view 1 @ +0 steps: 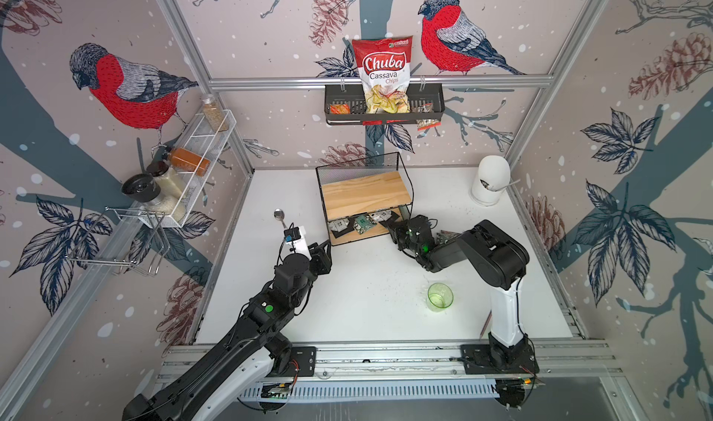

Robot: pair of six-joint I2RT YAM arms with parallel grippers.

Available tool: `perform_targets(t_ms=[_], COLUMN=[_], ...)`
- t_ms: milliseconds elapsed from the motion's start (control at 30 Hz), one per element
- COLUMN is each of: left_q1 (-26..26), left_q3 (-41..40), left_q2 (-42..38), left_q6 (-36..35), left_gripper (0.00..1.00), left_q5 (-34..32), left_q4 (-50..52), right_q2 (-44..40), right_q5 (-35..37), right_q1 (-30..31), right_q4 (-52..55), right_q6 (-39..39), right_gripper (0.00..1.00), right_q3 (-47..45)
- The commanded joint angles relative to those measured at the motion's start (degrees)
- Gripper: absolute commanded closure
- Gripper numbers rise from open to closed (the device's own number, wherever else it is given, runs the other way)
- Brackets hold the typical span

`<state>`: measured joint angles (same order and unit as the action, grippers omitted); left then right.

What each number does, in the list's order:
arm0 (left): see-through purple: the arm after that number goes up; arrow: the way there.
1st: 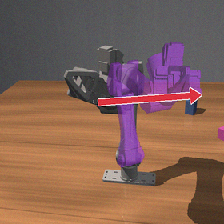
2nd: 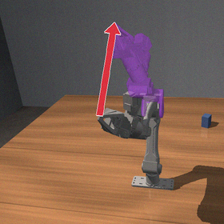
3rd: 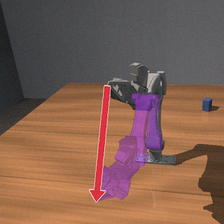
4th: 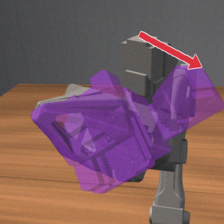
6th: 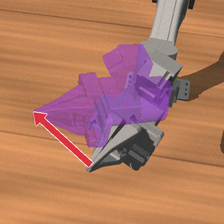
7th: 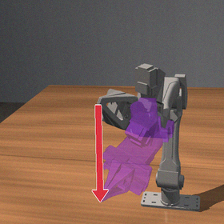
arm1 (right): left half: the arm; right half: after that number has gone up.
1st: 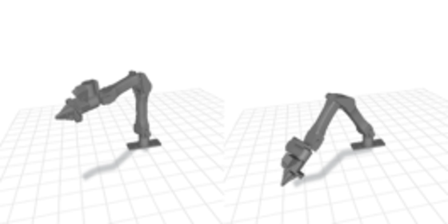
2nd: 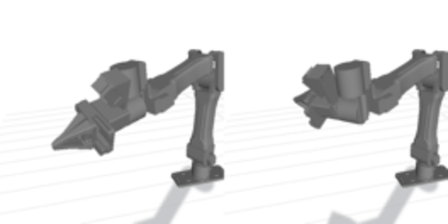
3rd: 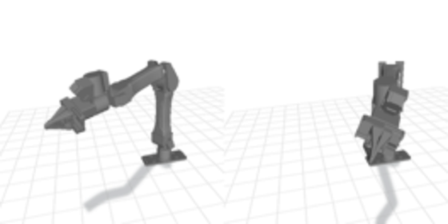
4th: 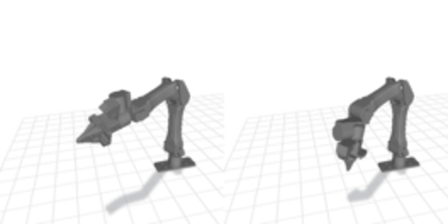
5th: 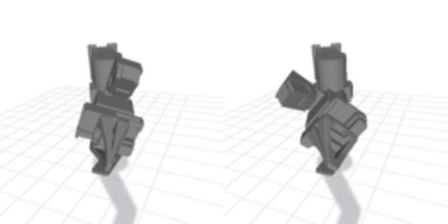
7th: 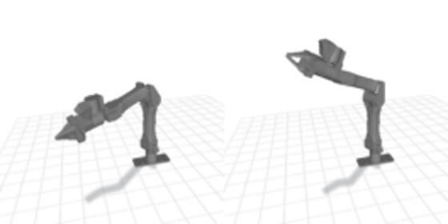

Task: Remove the tea bags from the shelf
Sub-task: Pick up the tea bag from the shelf.

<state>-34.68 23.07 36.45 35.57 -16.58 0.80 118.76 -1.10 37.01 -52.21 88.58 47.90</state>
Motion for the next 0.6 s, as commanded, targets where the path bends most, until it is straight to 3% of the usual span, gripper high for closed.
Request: perform_targets(t_ms=[0, 200, 567], left_q1=[0.14, 0.14, 0.15], left_q3=[0.63, 0.81, 0.79], left_q2=[-0.14, -0.41, 0.37], left_q6=[-0.75, -0.94, -0.82], left_gripper=[0.52, 0.52, 0.53], left_q5=[-0.11, -0.12, 0.14], left_q4=[0.64, 1.27, 0.79], right_q2=[1.26, 1.88, -7.55], right_q5=[-0.65, -0.45, 1.9], right_q1=[-0.09, -0.21, 0.82], right_q4=[2.59, -0.6, 1.87], right_q6=[1.13, 1.56, -0.46], right_gripper=[0.87, 1.0, 1.0], right_q3=[-0.11, -0.66, -4.9])
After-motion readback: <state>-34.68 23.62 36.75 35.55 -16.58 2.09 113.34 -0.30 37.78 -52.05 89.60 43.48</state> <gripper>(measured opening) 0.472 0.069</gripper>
